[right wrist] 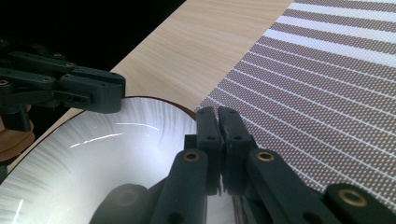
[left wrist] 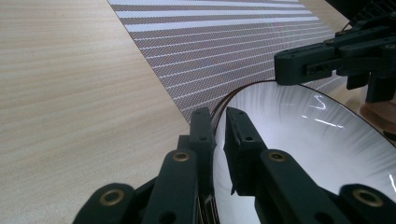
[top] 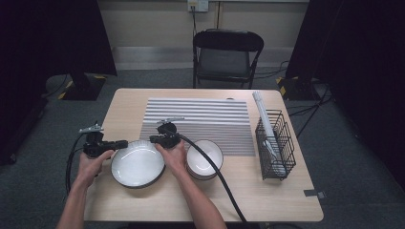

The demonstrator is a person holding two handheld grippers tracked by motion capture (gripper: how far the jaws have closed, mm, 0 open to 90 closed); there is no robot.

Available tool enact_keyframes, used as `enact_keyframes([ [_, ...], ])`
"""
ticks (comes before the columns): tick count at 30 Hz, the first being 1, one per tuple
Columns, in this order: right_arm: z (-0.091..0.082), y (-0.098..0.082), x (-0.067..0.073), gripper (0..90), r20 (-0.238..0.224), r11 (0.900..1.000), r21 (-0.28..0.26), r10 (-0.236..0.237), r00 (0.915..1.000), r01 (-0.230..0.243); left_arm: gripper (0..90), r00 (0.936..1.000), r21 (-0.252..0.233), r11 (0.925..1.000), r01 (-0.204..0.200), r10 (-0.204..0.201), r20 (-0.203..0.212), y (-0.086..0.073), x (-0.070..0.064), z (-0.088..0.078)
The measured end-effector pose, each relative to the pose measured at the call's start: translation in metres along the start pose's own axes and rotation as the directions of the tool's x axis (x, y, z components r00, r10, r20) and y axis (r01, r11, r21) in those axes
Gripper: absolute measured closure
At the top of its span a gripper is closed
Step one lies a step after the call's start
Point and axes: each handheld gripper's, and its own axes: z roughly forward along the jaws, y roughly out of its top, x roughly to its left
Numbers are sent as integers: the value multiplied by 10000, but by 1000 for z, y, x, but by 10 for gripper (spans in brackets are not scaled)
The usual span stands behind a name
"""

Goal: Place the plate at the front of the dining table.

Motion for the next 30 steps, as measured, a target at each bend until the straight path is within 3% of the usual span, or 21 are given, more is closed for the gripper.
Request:
enact_keyframes([
  [6, 2, -3, 1, 889, -126, 10000, -30, 49, 9999, -49, 832, 9999, -106, 9999, -66, 65, -132, -1, 0, 1],
  [7, 4, -4, 2, 890, -116, 10000, -4, 7, 9999, -7, 755, 9995, 12, 9995, 300, -300, 32, 1, 2, 0],
  [8, 5, -5, 1, 890, -150, 10000, 49, 32, 9999, -31, 741, 9993, 191, 9994, 289, -285, -223, 1, 2, 0],
  [10, 6, -6, 2, 889, -161, 10000, 81, 48, 9999, -47, 705, 9992, 278, 9991, 315, -308, -253, 2, 1, 1],
  [11, 8, -8, 5, 889, -83, 9998, 6, -221, 9997, 221, 709, 9981, 468, 9986, 237, -210, -578, 3, -1, 1],
  [12, 8, -8, 5, 889, -83, 9998, 6, -221, 9997, 221, 704, 9981, 468, 9986, 237, -210, -578, 3, -1, 1],
  [13, 8, -8, 5, 889, -139, 9999, -3, -171, 9998, 171, 704, 9975, 655, 9967, 477, -441, -560, 2, 1, 4],
  [16, 7, -7, 5, 889, -210, 9998, -35, -221, 9995, 221, 766, 9987, 715, 9964, 444, -425, -281, 0, 2, 5],
  [18, 6, -6, 6, 889, -254, 9995, -19, -313, 9992, 313, 770, 9991, 640, 9978, 195, -171, -383, 1, 0, 4],
  [22, 7, -6, 4, 856, -138, 9995, 39, -311, 9994, 311, 816, 9994, 455, 9985, 298, -289, -205, 0, 3, 1],
  [30, 2, -6, 3, 842, -117, 9994, -7, -359, 9993, 359, 831, 9993, 331, 9991, 247, -238, -272, 0, 2, -1],
])
